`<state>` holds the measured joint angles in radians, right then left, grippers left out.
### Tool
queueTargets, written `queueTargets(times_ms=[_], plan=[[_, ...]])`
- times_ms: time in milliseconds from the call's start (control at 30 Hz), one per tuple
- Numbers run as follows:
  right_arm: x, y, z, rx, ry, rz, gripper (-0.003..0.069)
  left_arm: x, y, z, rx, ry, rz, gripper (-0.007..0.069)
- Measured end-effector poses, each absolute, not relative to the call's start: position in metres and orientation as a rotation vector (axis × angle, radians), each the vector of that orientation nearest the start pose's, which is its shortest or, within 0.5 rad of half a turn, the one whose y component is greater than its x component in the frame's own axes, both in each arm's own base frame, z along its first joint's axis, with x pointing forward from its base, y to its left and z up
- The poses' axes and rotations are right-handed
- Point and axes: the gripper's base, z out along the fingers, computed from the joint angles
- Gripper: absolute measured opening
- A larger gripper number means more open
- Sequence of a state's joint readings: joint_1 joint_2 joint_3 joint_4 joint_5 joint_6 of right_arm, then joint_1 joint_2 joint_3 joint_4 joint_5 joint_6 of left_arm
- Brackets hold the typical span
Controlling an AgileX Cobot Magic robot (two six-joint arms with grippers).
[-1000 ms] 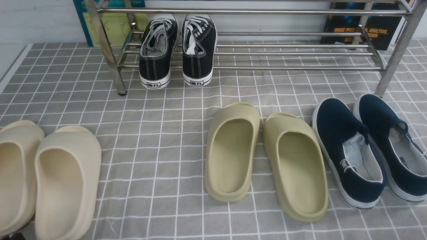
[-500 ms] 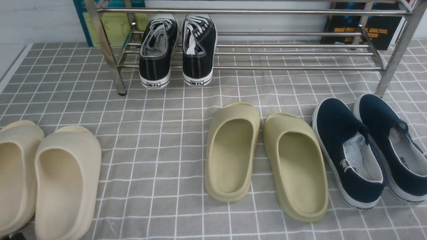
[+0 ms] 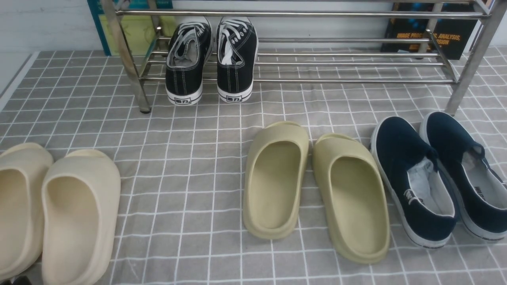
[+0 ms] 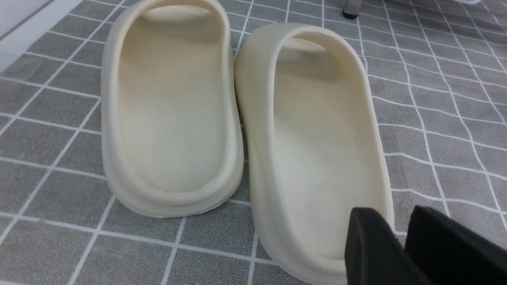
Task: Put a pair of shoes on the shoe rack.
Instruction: Use the right arm to grab the shoe closest to it
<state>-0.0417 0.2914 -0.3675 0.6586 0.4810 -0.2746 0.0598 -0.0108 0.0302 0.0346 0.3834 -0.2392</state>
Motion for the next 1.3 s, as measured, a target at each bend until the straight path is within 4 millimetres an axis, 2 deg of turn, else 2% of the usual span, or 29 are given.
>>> queueTargets(times_ms=[33, 100, 133, 200, 233, 333, 367, 433, 567, 667, 800, 900, 1033, 1167, 1233, 1300], plan=[[0.071, 0.023, 0.289, 0.114, 1.813, 0.453, -0.0003, 0.052, 0.004, 0.169, -0.260, 1.869, -0.089, 0.0160], [0.095, 0.023, 0.305, -0.026, 2.053, 0.352, -0.0003, 0.052, 0.004, 0.169, -0.260, 1.869, -0.089, 0.0164], [0.097, 0.023, 0.309, -0.037, 2.060, 0.344, -0.0003, 0.052, 0.004, 0.169, -0.260, 1.869, -0.089, 0.0164], [0.114, 0.021, 0.314, -0.110, 2.226, 0.300, -0.0003, 0.052, 0.004, 0.169, -0.260, 1.869, -0.089, 0.0165], [0.131, 0.021, 0.317, -0.166, 2.363, 0.286, -0.0003, 0.052, 0.004, 0.169, -0.260, 1.869, -0.089, 0.0165], [0.160, 0.025, 0.316, -0.252, 2.518, 0.298, -0.0003, 0.052, 0.004, 0.169, -0.259, 1.869, -0.089, 0.0169], [0.162, 0.027, 0.318, -0.265, 2.521, 0.300, -0.0002, 0.052, 0.004, 0.169, -0.259, 1.869, -0.089, 0.0169], [0.188, 0.039, 0.311, -0.365, 2.625, 0.321, 0.0002, 0.052, 0.004, 0.169, -0.259, 1.869, -0.089, 0.0169], [0.216, 0.058, 0.297, -0.490, 2.744, 0.308, 0.0031, 0.052, 0.004, 0.169, -0.259, 1.869, -0.089, 0.0170], [0.242, 0.077, 0.282, -0.555, 2.828, 0.237, 0.0121, 0.052, 0.004, 0.169, -0.259, 1.869, -0.089, 0.0173], [0.268, 0.086, 0.261, -0.557, 2.889, 0.113, 0.0323, 0.052, 0.004, 0.169, -0.259, 1.869, -0.089, 0.0178], [0.279, 0.087, 0.244, -0.550, 2.916, 0.070, 0.0463, 0.052, 0.004, 0.169, -0.259, 1.869, -0.089, 0.0181], [0.289, 0.091, 0.226, -0.537, 2.946, 0.074, 0.0540, 0.052, 0.004, 0.169, -0.259, 1.869, -0.089, 0.0183], [0.297, 0.096, 0.210, -0.524, 2.967, 0.100, 0.0510, 0.052, 0.004, 0.169, -0.259, 1.869, -0.089, 0.0186], [0.300, 0.097, 0.203, -0.525, 2.975, 0.098, 0.0440, 0.052, 0.004, 0.169, -0.259, 1.869, -0.089, 0.0187], [0.301, 0.097, 0.199, -0.526, 2.985, 0.096, 0.0322, 0.052, 0.004, 0.169, -0.259, 1.869, -0.089, 0.0188]])
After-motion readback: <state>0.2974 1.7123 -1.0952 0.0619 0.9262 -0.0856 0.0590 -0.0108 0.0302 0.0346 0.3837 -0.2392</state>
